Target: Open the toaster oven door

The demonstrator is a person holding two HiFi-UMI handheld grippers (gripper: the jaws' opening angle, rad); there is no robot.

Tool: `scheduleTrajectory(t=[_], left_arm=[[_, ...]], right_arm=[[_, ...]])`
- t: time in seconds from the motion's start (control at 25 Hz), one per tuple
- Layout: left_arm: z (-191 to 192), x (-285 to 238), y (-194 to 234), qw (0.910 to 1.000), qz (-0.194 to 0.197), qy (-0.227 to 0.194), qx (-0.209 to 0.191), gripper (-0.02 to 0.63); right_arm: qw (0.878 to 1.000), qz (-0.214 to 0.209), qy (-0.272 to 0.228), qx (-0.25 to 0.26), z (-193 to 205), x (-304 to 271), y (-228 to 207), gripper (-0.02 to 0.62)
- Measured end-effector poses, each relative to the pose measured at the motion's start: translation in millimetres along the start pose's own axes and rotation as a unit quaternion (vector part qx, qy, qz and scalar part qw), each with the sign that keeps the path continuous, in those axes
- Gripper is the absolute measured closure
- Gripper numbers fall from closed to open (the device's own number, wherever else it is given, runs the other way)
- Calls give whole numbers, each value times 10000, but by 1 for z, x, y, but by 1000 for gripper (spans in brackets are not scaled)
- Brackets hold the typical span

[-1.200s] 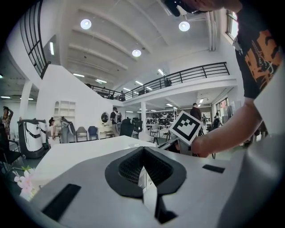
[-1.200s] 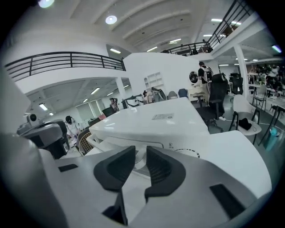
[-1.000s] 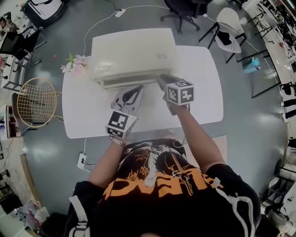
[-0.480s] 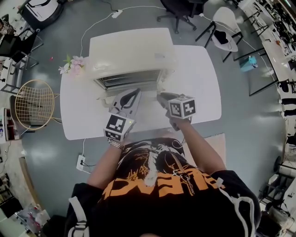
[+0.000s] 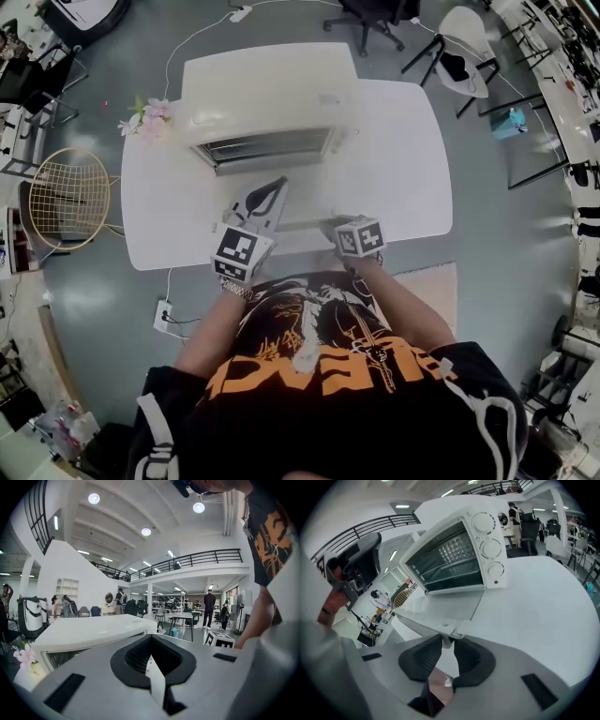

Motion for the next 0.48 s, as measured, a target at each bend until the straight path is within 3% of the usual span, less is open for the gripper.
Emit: scheduleTrajectory(t=[0.48], left_arm=[[16,8,5,9997,-94,212,26,586]], right_arm=[[9928,2,890,-798,51,-65,-33,517]])
Point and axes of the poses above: the fingertips, and each gripper's own axes: x backward along the fingers, y to its left, z out of its underside, the point moved 2 cm from there along x, backward along the fingers, and after that the axes turned 7 degrees about y, right-handed, at the moved point
